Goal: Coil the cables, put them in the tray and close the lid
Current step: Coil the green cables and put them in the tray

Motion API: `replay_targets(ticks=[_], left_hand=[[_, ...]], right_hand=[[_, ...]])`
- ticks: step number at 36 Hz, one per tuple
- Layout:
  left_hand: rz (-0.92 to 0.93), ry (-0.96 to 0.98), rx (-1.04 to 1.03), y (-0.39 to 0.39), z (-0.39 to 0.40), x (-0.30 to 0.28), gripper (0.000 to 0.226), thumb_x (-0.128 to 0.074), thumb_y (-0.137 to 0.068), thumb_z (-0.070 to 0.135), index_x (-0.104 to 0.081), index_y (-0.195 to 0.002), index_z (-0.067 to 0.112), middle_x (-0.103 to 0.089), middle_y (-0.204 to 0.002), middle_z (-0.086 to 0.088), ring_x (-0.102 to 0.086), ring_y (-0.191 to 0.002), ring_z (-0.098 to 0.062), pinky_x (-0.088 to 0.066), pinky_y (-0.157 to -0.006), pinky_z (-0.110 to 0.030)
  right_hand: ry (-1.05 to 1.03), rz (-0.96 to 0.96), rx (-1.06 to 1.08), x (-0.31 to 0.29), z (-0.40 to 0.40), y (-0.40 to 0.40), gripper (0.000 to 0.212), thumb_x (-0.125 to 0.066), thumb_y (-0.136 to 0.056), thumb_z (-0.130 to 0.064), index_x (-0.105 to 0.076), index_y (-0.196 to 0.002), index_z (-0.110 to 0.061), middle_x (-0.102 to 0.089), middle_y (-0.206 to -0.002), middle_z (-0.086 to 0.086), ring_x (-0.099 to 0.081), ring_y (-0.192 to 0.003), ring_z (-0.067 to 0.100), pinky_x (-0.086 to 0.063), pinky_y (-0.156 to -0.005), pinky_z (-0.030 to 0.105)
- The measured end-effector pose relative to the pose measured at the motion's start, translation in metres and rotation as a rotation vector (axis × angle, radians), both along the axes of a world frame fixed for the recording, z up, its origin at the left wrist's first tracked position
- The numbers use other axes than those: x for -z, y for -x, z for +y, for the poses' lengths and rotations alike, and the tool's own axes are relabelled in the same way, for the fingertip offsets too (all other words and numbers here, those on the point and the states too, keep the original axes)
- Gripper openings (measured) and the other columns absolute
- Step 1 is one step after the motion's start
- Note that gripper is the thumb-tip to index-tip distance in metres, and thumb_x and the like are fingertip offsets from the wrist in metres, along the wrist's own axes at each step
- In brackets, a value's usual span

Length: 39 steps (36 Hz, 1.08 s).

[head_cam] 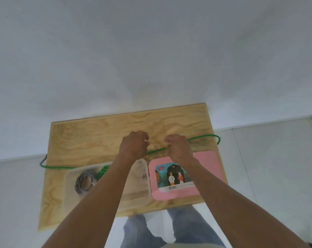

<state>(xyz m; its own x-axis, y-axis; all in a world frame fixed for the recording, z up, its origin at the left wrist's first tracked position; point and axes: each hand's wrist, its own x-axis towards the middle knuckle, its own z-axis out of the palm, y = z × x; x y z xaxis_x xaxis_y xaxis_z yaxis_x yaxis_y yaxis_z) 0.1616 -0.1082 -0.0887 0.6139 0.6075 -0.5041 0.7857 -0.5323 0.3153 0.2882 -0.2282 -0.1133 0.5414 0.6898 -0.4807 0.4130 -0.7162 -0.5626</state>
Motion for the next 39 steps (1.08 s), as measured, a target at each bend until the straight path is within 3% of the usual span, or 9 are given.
replay_targets(ticks=[4, 8, 11, 15, 22, 26, 30, 34, 39], left_hand=[[0.156, 0.084, 0.013, -0.022, 0.005, 0.023, 0.028, -0.071, -0.086, 0.031, -0.068, -0.114, 0.024, -0.065, -0.122, -0.003, -0.059, -0.117, -0.026, -0.049, -0.096, -0.039], [0.283, 0.128, 0.060, -0.035, 0.004, 0.037, 0.026, -0.074, -0.082, 0.026, -0.069, -0.107, 0.026, -0.065, -0.116, -0.002, -0.065, -0.108, -0.028, -0.053, -0.092, -0.041], [0.317, 0.157, 0.089, -0.040, 0.003, 0.046, 0.020, -0.070, -0.084, 0.019, -0.070, -0.104, 0.019, -0.067, -0.113, -0.008, -0.066, -0.102, -0.030, -0.056, -0.088, -0.043], [0.323, 0.142, 0.121, -0.044, 0.009, 0.042, 0.024, -0.054, -0.095, 0.016, -0.065, -0.114, 0.006, -0.067, -0.115, -0.015, -0.064, -0.103, -0.033, -0.054, -0.080, -0.038], [-0.026, 0.288, -0.099, -0.020, 0.057, -0.023, 0.019, -0.056, -0.096, 0.038, -0.065, -0.093, 0.021, -0.072, -0.092, -0.003, -0.066, -0.089, -0.025, -0.054, -0.084, -0.042], [-0.285, 0.394, -0.208, 0.017, 0.081, -0.057, 0.026, -0.057, -0.100, 0.027, -0.065, -0.089, 0.005, -0.067, -0.077, -0.007, -0.063, -0.077, -0.026, -0.053, -0.078, -0.032], [-0.443, 0.293, -0.246, 0.071, 0.099, -0.082, 0.037, -0.057, -0.098, 0.041, -0.066, -0.078, 0.011, -0.060, -0.062, 0.001, -0.057, -0.061, -0.015, -0.050, -0.071, -0.041], [-0.577, 0.172, -0.320, 0.103, 0.114, -0.119, 0.044, -0.053, -0.094, 0.059, -0.067, -0.070, 0.025, -0.047, -0.051, 0.013, -0.044, -0.053, -0.007, -0.038, -0.057, -0.031], [-0.675, -0.069, -0.198, 0.117, 0.129, -0.184, 0.040, -0.051, -0.100, 0.047, -0.070, -0.074, 0.023, -0.047, -0.052, 0.008, -0.042, -0.052, -0.005, -0.036, -0.054, -0.017]], right_hand=[[0.096, -0.028, -0.142, 0.015, 0.004, -0.012, 0.046, -0.049, -0.086, 0.005, -0.068, -0.121, -0.020, -0.063, -0.129, 0.007, -0.060, -0.115, 0.028, -0.051, -0.096, 0.037], [0.113, -0.151, -0.312, 0.019, 0.006, -0.015, 0.039, -0.046, -0.086, 0.005, -0.073, -0.103, -0.017, -0.067, -0.106, 0.010, -0.063, -0.101, 0.031, -0.053, -0.080, 0.039], [0.095, -0.219, -0.404, 0.020, 0.005, -0.017, 0.035, -0.046, -0.093, 0.003, -0.070, -0.109, -0.016, -0.062, -0.110, 0.008, -0.057, -0.107, 0.028, -0.053, -0.082, 0.042], [0.043, -0.257, -0.487, 0.013, 0.010, -0.022, 0.042, -0.048, -0.086, 0.012, -0.064, -0.117, -0.011, -0.056, -0.117, 0.007, -0.049, -0.115, 0.029, -0.053, -0.082, 0.046], [-0.175, -0.313, -0.351, -0.042, 0.042, -0.036, 0.042, -0.053, -0.086, 0.008, -0.058, -0.121, -0.015, -0.051, -0.122, 0.003, -0.048, -0.113, 0.025, -0.050, -0.079, 0.039], [-0.367, -0.351, -0.237, -0.090, 0.069, -0.039, 0.029, -0.052, -0.092, 0.003, -0.059, -0.112, -0.016, -0.052, -0.112, 0.003, -0.050, -0.104, 0.025, -0.048, -0.077, 0.039], [-0.544, -0.384, -0.168, -0.139, 0.090, -0.027, 0.017, -0.050, -0.098, -0.006, -0.060, -0.109, -0.014, -0.054, -0.108, 0.003, -0.050, -0.096, 0.023, -0.046, -0.075, 0.036], [-0.619, -0.397, -0.145, -0.178, 0.109, 0.001, 0.017, -0.050, -0.098, -0.006, -0.061, -0.109, -0.013, -0.053, -0.104, 0.004, -0.055, -0.089, 0.024, -0.047, -0.073, 0.036], [-0.633, -0.425, -0.092, -0.211, 0.122, 0.045, 0.048, -0.054, -0.096, -0.004, -0.045, -0.142, -0.016, -0.044, -0.129, 0.005, -0.061, -0.089, 0.024, -0.053, -0.083, 0.038]])
